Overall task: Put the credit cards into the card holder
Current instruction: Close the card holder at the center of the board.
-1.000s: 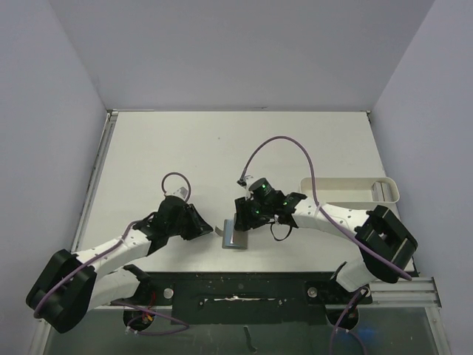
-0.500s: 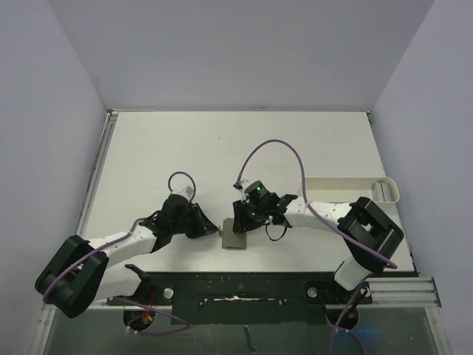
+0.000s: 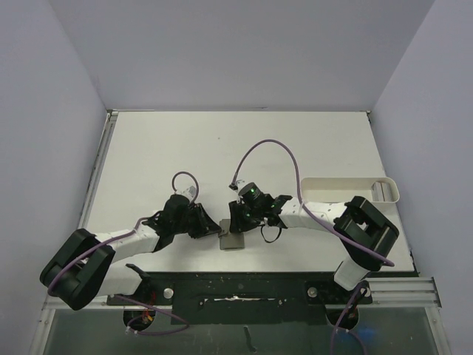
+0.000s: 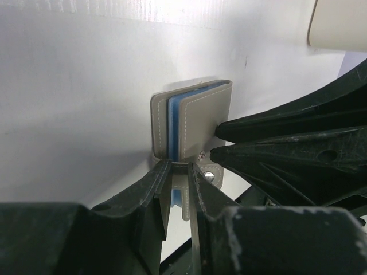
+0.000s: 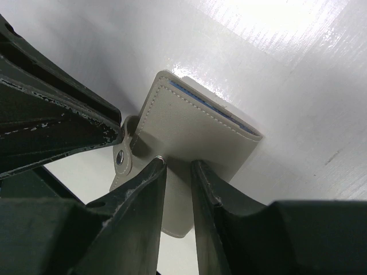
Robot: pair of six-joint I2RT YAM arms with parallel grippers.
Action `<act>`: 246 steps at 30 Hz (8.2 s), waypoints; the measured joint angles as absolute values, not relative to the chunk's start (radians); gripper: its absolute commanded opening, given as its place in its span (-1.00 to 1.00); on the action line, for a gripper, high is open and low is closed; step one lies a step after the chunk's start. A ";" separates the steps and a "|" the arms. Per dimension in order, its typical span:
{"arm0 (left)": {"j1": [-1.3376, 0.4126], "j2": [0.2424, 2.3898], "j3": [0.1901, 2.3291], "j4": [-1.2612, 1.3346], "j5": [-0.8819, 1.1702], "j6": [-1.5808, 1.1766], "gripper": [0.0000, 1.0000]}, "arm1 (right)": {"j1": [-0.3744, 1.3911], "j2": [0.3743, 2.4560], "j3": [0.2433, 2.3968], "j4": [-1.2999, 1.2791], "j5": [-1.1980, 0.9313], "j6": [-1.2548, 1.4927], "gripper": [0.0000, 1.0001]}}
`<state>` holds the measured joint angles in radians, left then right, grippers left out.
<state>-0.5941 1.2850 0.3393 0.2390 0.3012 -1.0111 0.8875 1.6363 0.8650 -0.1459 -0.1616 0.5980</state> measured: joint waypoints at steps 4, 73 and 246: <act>-0.595 1.286 0.339 0.239 0.300 -1.013 -0.66 | 0.891 1.630 0.865 -0.147 -0.152 0.624 -0.51; -0.627 1.291 0.339 0.221 0.258 -1.034 -0.66 | 0.839 1.614 0.595 0.376 -0.336 1.035 -0.97; -0.799 1.462 0.591 0.067 0.141 -0.964 -1.00 | 0.779 1.555 0.566 0.276 -0.263 0.923 -0.79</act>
